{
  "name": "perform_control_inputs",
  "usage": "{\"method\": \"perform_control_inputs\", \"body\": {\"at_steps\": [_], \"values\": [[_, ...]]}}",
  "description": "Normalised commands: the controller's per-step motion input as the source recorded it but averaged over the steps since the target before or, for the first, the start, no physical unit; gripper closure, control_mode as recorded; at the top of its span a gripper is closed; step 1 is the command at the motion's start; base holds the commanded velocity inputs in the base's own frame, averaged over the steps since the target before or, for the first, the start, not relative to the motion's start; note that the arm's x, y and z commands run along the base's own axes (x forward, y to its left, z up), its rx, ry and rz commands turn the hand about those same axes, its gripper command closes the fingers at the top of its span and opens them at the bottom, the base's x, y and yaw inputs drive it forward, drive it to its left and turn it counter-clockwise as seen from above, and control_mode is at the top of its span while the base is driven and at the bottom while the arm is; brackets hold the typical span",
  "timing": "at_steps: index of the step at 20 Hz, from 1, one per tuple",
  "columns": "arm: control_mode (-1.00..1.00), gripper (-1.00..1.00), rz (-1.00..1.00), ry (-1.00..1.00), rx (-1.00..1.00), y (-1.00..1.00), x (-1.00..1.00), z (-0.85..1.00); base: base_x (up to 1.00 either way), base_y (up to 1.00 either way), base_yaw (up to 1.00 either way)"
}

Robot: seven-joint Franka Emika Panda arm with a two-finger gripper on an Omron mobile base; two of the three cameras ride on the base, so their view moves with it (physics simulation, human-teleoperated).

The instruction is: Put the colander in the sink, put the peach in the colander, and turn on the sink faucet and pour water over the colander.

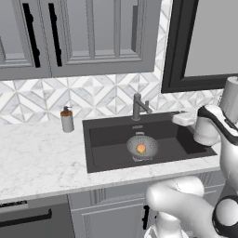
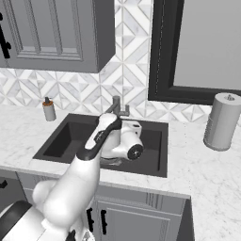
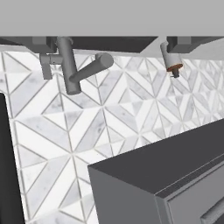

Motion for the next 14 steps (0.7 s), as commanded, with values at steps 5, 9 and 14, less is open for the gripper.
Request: {"method": "perform_control_inputs", "body": {"at_steps": [5, 9, 14], "values": [[-1.00, -1.00, 0.00, -0.01, 0.00, 0.00, 0.40, -0.09, 0.00, 0.00, 0.00], [-1.00, -1.00, 0.00, 0.00, 0.00, 0.00, 0.43, -0.06, 0.00, 0.00, 0.00], [-1.00, -1.00, 0.00, 0.00, 0.00, -0.06, 0.27, -0.10, 0.00, 0.00, 0.00]]}}
